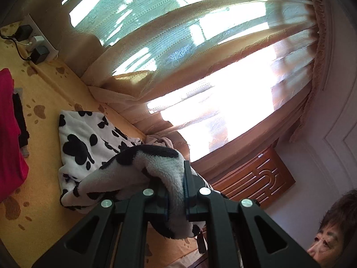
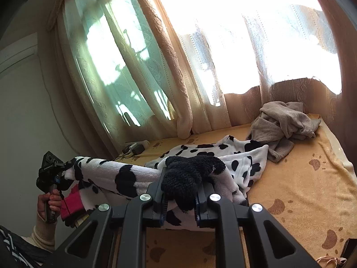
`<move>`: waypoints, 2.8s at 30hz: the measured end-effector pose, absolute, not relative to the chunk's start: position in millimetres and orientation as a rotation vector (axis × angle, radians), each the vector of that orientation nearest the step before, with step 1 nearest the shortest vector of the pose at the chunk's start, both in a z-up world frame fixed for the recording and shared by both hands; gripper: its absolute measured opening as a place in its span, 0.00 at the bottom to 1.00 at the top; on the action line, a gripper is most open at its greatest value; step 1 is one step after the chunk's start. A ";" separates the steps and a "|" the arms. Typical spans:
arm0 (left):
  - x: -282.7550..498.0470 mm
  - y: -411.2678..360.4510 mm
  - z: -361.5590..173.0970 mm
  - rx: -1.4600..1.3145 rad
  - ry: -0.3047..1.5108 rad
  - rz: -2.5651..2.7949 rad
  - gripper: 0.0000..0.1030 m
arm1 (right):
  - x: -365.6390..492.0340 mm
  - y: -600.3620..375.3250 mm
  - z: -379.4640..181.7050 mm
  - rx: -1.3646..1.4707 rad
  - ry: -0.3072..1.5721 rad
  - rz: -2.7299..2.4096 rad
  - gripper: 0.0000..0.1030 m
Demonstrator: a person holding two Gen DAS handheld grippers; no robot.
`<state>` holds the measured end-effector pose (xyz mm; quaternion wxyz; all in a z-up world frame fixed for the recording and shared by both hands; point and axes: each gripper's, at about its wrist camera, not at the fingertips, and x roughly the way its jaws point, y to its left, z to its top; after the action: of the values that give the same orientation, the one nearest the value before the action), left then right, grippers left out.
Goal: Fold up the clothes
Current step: 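Lift the blanket end with both grippers and carry it over the blanket, then lay the blanket end down over the blanket with both grippers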
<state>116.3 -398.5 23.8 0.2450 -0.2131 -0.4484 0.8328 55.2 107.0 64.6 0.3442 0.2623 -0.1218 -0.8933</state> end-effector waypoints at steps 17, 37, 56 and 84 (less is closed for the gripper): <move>-104.5 -423.8 -83.9 -0.906 -1.443 2.247 0.12 | -172.8 52.8 -17.1 0.980 -0.457 -2.455 0.19; -153.2 -451.2 -155.5 -1.062 -1.711 2.125 0.59 | -231.9 74.3 -72.8 1.164 -0.644 -2.371 0.42; -96.9 -369.6 -79.4 -1.241 -0.729 2.467 0.87 | -144.7 -7.3 -32.0 1.044 0.283 -2.330 0.43; -157.6 -395.2 -90.4 -1.430 -0.561 2.674 0.87 | -237.9 -22.6 -32.4 1.132 0.175 -2.437 0.58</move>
<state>-157.6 -395.2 -90.4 0.0290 -0.4636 -0.1819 0.8667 -237.9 -22.6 -32.4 0.2226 0.4097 0.0634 -0.8824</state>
